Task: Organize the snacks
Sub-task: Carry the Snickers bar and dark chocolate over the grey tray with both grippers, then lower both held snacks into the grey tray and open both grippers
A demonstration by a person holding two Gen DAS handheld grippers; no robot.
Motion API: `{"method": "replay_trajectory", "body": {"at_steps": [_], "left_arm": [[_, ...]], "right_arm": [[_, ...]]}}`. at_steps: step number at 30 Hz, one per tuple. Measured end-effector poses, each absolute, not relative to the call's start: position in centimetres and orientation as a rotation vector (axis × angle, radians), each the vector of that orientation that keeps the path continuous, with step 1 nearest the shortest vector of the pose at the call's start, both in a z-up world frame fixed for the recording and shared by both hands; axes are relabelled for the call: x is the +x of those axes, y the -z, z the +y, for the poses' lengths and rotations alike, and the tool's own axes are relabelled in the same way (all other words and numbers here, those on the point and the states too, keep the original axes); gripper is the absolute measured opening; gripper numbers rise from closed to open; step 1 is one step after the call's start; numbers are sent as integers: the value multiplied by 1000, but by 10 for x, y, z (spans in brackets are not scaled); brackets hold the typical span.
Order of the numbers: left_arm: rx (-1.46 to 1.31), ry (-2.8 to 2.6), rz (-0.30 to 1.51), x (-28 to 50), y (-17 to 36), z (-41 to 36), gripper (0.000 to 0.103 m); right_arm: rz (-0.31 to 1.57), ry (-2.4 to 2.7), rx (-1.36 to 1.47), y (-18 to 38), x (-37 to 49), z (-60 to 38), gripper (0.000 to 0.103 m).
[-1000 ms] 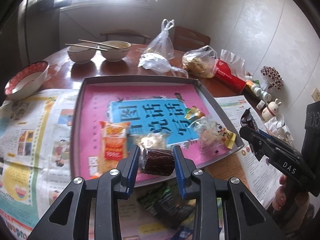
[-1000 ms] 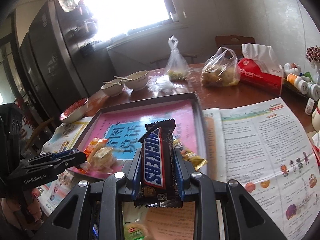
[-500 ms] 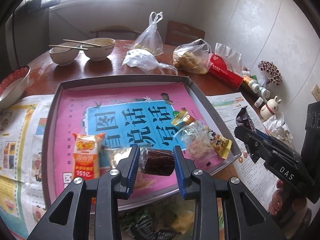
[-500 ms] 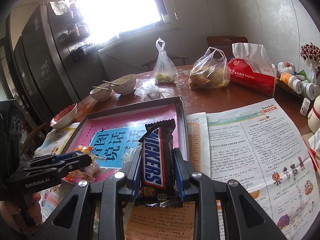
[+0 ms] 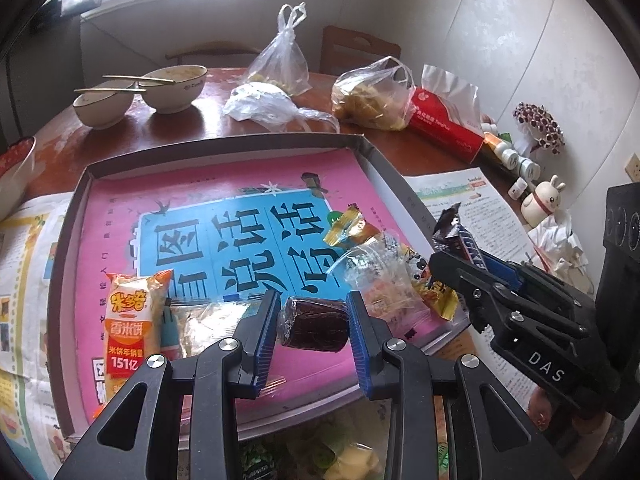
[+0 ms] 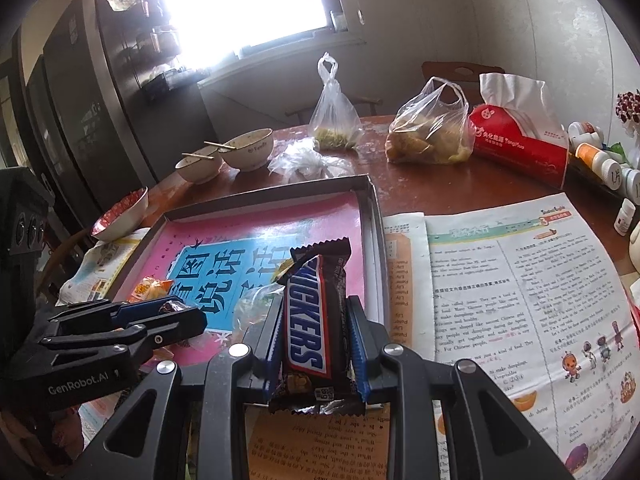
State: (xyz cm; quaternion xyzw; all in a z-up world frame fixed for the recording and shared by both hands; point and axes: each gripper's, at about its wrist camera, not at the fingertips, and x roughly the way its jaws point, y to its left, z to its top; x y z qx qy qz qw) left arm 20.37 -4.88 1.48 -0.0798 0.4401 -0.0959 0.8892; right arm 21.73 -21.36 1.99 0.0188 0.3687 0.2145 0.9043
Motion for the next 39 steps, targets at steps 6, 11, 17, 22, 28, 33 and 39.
{"method": "replay_trajectory", "body": {"at_steps": [6, 11, 17, 22, 28, 33, 39], "left_arm": [[-151, 198, 932, 208, -11, -51, 35], [-148, 196, 934, 208, -9, -51, 35], [-145, 188, 942, 210, -7, -50, 35], [-139, 191, 949, 210, -4, -51, 35], [-133, 190, 952, 211, -4, -53, 35], [-132, 186, 952, 211, -4, -53, 35], [-127, 181, 952, 210, -4, -54, 35]], "right_arm": [[775, -468, 22, -14, 221, -204, 30], [776, -495, 23, -13, 222, -196, 30], [776, -514, 22, -10, 223, -188, 30], [767, -496, 33, -11, 226, -192, 30], [765, -480, 48, -12, 229, -200, 30], [766, -481, 49, -13, 227, -202, 30], [761, -478, 57, -15, 223, -208, 30]]}}
